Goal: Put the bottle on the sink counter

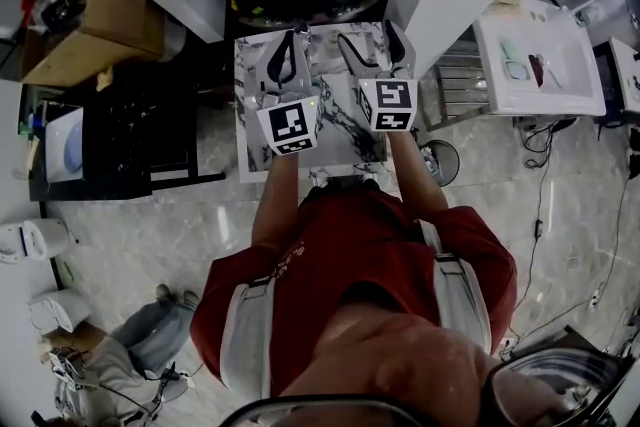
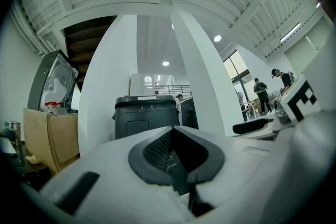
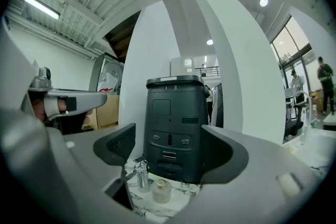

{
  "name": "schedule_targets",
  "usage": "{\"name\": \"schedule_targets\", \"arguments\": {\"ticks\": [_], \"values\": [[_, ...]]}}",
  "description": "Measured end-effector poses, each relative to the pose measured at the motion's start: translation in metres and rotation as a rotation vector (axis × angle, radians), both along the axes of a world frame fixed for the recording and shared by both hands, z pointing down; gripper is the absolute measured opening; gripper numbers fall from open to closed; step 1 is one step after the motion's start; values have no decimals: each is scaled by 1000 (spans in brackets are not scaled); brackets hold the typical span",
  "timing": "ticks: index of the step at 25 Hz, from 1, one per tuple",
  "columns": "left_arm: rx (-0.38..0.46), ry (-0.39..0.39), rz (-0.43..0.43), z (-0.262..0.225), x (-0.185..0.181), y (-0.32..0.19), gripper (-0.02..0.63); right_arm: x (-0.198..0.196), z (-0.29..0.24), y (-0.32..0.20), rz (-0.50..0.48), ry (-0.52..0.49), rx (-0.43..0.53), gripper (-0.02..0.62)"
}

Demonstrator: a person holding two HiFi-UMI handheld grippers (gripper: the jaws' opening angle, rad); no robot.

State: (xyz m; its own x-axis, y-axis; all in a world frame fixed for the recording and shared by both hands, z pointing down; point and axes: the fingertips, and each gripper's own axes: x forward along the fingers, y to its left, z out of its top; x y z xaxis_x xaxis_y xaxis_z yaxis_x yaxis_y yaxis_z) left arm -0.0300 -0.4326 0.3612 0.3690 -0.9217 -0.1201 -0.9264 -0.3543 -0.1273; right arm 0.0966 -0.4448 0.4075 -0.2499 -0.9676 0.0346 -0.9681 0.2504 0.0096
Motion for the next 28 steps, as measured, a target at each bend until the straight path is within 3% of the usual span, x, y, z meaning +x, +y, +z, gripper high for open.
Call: {"name": "schedule_targets", "arguments": {"ticks": [6, 14, 28], "values": [[25, 5, -1, -10, -1, 2, 2, -2, -29, 7, -2, -2, 79, 376], [24, 2, 1, -12, 0, 1, 2, 0, -36, 5, -9, 8, 97, 353], [21, 2, -9, -12, -9, -7, 2, -12, -51, 5, -19, -3, 162, 255]]}}
